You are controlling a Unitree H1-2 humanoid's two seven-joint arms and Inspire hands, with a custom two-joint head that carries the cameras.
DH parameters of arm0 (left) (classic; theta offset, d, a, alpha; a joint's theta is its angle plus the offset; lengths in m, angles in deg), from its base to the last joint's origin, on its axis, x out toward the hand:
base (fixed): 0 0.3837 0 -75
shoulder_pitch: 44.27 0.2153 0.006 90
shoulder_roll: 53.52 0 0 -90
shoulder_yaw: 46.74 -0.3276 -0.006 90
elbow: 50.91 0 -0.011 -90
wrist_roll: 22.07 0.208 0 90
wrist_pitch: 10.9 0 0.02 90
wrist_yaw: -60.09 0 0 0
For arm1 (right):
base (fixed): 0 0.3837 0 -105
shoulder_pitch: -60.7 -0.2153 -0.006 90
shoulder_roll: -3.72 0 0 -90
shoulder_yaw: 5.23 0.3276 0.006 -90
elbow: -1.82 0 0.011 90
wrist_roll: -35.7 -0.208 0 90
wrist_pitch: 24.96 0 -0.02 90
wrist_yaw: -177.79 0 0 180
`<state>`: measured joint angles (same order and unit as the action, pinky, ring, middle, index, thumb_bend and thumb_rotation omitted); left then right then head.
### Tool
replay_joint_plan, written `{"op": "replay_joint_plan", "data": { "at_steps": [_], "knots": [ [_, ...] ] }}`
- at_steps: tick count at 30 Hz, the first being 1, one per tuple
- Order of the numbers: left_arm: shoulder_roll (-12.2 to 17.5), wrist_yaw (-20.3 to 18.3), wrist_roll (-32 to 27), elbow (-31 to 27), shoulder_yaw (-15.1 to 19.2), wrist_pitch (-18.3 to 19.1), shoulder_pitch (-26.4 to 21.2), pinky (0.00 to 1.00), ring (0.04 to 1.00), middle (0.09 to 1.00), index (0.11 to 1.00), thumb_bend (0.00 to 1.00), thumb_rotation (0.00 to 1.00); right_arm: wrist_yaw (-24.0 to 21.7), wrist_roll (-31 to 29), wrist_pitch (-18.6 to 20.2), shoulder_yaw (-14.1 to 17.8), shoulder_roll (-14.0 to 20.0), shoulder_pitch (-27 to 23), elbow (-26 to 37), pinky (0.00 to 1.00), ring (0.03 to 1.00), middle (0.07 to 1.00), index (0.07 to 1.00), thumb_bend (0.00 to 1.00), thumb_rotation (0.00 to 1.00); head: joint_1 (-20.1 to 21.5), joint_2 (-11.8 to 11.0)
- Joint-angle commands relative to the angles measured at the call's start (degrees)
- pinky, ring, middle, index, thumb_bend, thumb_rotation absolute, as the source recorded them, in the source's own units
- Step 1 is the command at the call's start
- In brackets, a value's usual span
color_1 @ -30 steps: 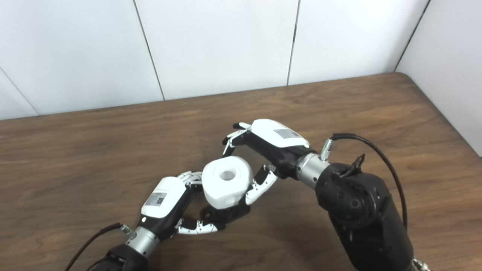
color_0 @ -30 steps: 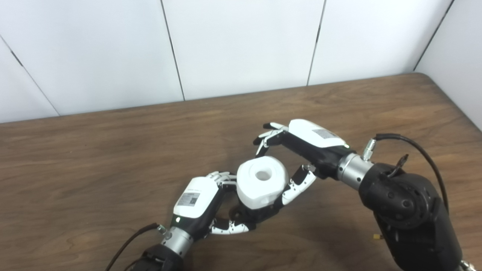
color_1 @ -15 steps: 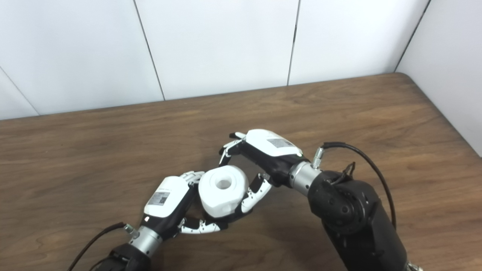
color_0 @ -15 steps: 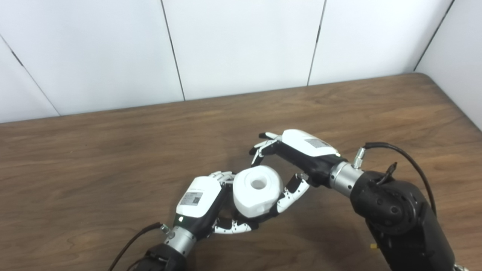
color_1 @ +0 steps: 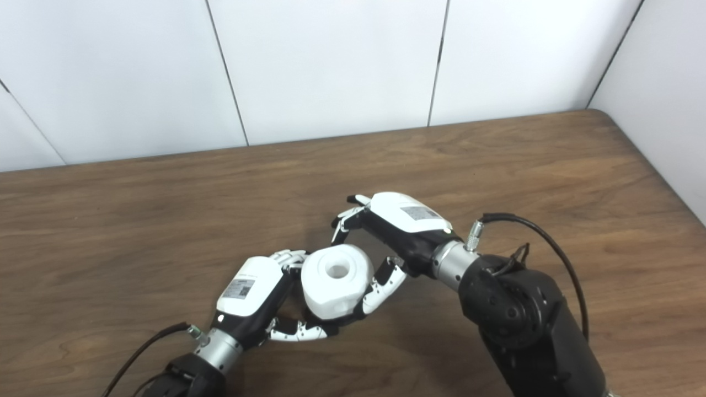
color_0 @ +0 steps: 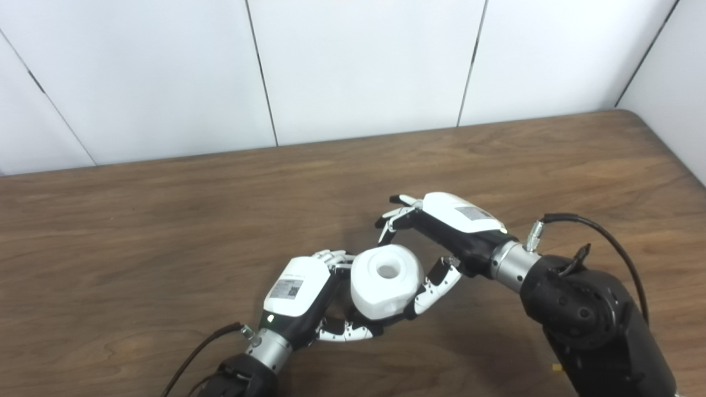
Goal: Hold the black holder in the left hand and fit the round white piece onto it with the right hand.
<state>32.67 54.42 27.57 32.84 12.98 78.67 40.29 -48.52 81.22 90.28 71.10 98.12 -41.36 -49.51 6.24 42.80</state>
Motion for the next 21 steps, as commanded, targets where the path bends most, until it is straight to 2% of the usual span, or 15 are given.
{"op": "replay_joint_plan", "data": {
  "at_steps": [1, 8, 21],
  "knots": [
    [0.59, -5.72, -0.1, 1.91, -1.59, 2.12, 1.45, 0.84, 0.848, 0.784, 0.487, 0.52, 0.05, 0.95, -0.27, -0.98, 0.24, 1.05, -0.3, 0.67, 0.98, 0.985, 0.832, 0.485, 0.52, 0.14, 0.06, 0.07],
    [0.58, -5.95, 0.46, 1.66, -1.57, 2.12, 1.26, 0.84, 0.841, 0.782, 0.487, 0.52, 0.05, 0.82, -0.61, -0.47, 0.17, 1.84, 0.35, 1.14, 0.99, 0.986, 0.835, 0.484, 0.52, 0.14, 0.31, 0.65],
    [0.29, -6.79, 0.9, 1.36, -1.54, 2.79, 1.12, 0.83, 0.843, 0.786, 0.487, 0.52, 0.05, 2.05, -0.2, -2.6, -2.17, 1.38, 1.23, -0.3, 0.97, 0.977, 0.838, 0.484, 0.52, 0.14, 0.54, 0.9]
  ]
}}
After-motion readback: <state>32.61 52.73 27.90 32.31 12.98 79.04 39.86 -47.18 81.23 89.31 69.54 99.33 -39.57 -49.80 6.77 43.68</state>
